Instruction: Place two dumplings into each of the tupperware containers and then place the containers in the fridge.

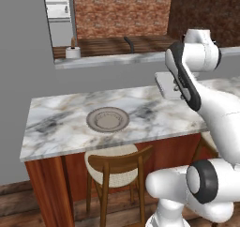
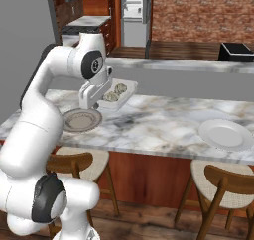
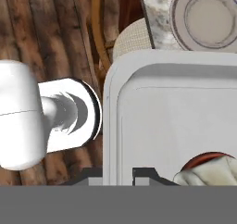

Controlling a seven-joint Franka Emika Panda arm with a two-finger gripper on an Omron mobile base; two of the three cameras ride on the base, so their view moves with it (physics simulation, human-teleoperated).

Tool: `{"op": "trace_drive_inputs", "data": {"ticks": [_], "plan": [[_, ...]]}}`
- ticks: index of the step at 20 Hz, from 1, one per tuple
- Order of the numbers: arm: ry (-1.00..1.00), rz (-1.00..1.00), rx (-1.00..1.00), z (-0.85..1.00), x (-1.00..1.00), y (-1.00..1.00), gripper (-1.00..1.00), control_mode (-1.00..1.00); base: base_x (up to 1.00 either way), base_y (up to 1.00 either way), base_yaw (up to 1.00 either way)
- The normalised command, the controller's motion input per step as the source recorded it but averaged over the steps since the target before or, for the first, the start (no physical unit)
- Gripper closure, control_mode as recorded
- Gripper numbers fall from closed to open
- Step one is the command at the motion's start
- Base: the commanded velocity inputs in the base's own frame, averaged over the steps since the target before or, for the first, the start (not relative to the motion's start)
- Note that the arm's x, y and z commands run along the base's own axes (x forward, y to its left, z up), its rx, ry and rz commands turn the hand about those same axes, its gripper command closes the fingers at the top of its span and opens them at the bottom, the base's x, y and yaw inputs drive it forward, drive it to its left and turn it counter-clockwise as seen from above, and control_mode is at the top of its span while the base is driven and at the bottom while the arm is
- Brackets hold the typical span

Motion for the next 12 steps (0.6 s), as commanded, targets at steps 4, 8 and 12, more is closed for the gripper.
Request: {"op": "trace_drive_inputs", "data": {"ticks": [4,8,12], "plan": [[-0.07,0.11,0.00,0.23,-0.89,0.09,1.00,-1.00,0.00,0.00,0.00],[0.05,0.06,0.01,0.00,-0.62,0.47,1.00,-1.00,0.00,0.00,0.00],[0.05,0.01,0.00,0.02,-0.46,0.48,1.00,-1.00,0.00,0.00,0.00]]}}
